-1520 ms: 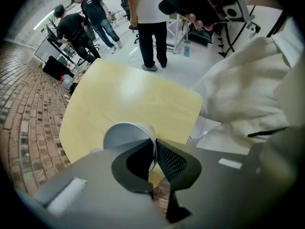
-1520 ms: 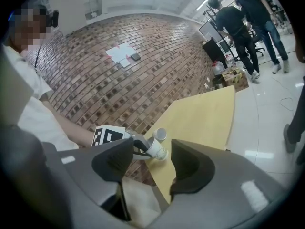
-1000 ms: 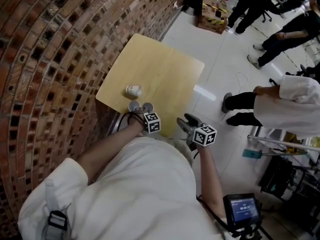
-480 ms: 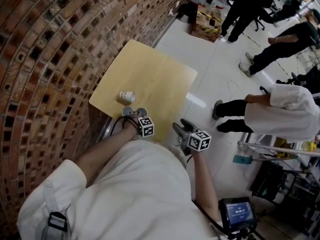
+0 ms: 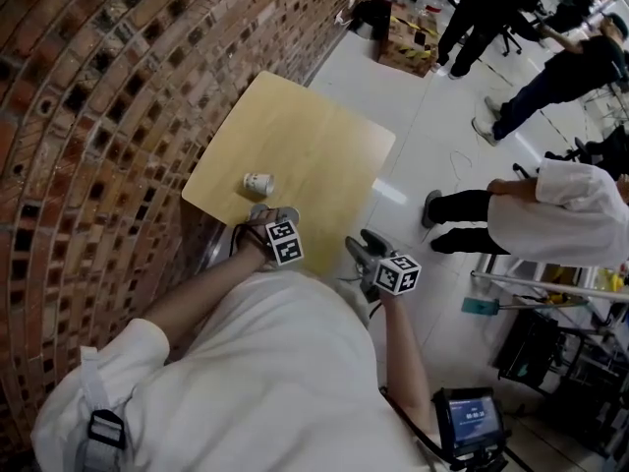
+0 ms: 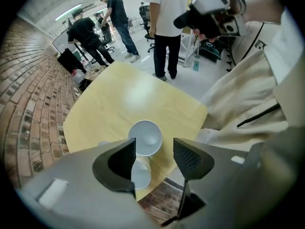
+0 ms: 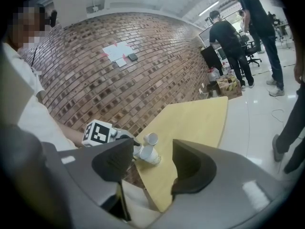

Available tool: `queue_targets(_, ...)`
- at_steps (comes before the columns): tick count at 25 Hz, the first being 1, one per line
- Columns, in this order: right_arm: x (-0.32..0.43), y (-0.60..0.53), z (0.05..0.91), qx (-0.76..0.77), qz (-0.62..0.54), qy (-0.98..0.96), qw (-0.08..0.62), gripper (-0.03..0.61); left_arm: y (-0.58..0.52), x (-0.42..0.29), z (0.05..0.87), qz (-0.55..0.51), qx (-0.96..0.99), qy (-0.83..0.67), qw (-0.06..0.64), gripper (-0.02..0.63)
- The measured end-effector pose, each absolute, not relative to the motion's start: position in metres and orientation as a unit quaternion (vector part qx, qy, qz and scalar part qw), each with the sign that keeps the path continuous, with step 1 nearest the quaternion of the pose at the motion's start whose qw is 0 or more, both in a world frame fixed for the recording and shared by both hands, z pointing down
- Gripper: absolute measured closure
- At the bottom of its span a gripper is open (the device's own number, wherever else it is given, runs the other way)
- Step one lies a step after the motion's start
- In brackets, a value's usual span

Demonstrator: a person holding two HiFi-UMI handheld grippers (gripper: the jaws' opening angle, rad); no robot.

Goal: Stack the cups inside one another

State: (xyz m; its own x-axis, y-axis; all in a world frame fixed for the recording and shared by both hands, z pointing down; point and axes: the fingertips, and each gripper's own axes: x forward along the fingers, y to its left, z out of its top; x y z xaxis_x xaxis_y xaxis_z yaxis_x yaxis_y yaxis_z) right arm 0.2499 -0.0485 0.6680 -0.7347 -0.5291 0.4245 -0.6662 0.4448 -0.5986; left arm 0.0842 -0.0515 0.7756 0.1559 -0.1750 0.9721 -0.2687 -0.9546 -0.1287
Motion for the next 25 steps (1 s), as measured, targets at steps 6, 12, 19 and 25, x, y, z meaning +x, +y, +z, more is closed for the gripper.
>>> queue_targets(6,0.233,-0.050,0.666,0.381,0.384,-0.837,0.079,0.327,-0.070,0.055,0.709,0.535,0.814,-0.215,0.078,0.352)
queue_targets(12,0.214,-0.066,0.653,0.453,0.330,-0.824,0.081,0.328,-0.106,0.010,0.662,0.388,0.868,-0.286,0.124,0.420)
queue_targets(19,0.196,-0.085,0.644,0.522,0.304,-0.795,0.051,0.342,-0.126,-0.051,0.649,0.311,0.879,-0.323,0.163,0.466)
queue_targets(25,0.178,-0.086,0.649,0.532,0.308,-0.787,0.048,0.348,-0.131,-0.087,0.667,0.309,0.861,-0.345,0.210,0.476)
